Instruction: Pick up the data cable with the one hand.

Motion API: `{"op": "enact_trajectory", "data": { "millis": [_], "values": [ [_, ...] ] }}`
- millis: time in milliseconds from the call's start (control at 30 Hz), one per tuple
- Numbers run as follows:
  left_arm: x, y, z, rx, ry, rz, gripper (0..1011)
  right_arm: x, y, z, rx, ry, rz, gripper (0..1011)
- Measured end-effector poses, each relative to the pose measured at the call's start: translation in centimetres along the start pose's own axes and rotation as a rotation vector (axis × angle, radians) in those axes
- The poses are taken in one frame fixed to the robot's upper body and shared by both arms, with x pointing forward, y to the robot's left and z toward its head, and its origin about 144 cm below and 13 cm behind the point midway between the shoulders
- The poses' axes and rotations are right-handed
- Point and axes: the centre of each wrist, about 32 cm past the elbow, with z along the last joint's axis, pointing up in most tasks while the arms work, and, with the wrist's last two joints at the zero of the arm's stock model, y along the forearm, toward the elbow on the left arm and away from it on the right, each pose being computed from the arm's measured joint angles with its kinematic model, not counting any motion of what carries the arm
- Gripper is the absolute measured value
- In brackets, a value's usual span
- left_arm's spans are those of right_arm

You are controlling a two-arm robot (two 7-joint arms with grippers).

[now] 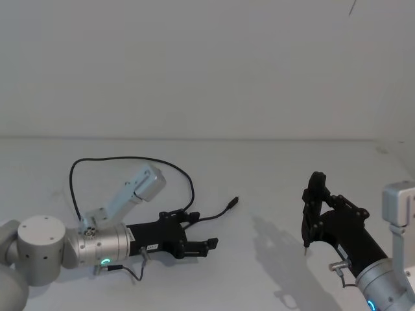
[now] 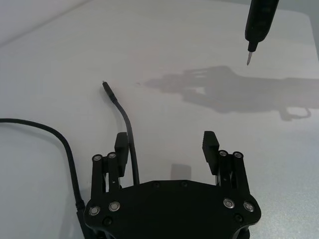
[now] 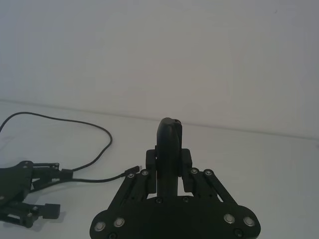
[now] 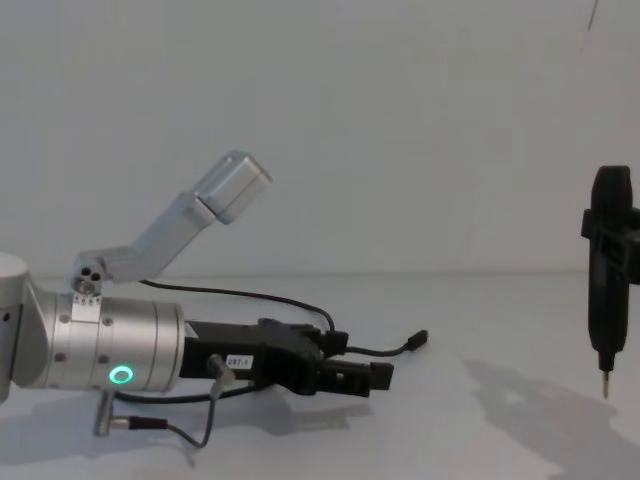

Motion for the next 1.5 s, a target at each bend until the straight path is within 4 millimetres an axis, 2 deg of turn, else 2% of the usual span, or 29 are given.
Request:
{"op": "enact_trajectory", "data": {
  "millis": [167, 267, 333, 367, 467, 500, 700, 833, 867, 1033, 1500],
  "values": [
    [-0.05, -0.19, -0.02, 0.013, 0.010, -0.006, 827, 0.00, 0.00, 0.00, 0.000, 0.000, 0.000, 279],
    [-0.08, -0.29, -0.02, 0.018, 0.014, -0.009, 700, 0.00, 0.00, 0.00, 0.000, 0.000, 0.000, 279],
    [-0.10, -0.32, -0.03, 0.022, 0.018, -0.010, 660, 0.00, 0.00, 0.00, 0.000, 0.000, 0.000, 279],
    [-0.12, -0.34, -0.03, 0.024, 0.019, -0.010, 601, 0.00, 0.00, 0.00, 0.000, 0.000, 0.000, 279],
    [-0.16, -0.38, 0.00, 0.026, 0.021, -0.009, 540, 0.00, 0.00, 0.00, 0.000, 0.000, 0.000, 279],
    [-0.21, -0.41, 0.03, 0.026, 0.022, -0.009, 483, 0.00, 0.00, 0.00, 0.000, 0.000, 0.000, 279],
    [-0.38, -0.43, 0.03, 0.029, 0.026, -0.007, 295, 0.00, 0.00, 0.00, 0.000, 0.000, 0.000, 279],
    [-0.51, -0.42, 0.02, 0.028, 0.029, -0.007, 196, 0.00, 0.00, 0.00, 0.000, 0.000, 0.000, 279],
    [-0.57, -0.42, -0.01, 0.028, 0.031, -0.007, 123, 0.00, 0.00, 0.00, 0.000, 0.000, 0.000, 279],
    [-0.73, -0.44, -0.06, 0.022, 0.034, -0.006, 40, 0.00, 0.00, 0.00, 0.000, 0.000, 0.000, 279],
    [-0.79, -0.06, 0.85, -0.009, 0.005, -0.016, 40, 0.00, 0.00, 0.00, 0.000, 0.000, 0.000, 279]
  ]
}}
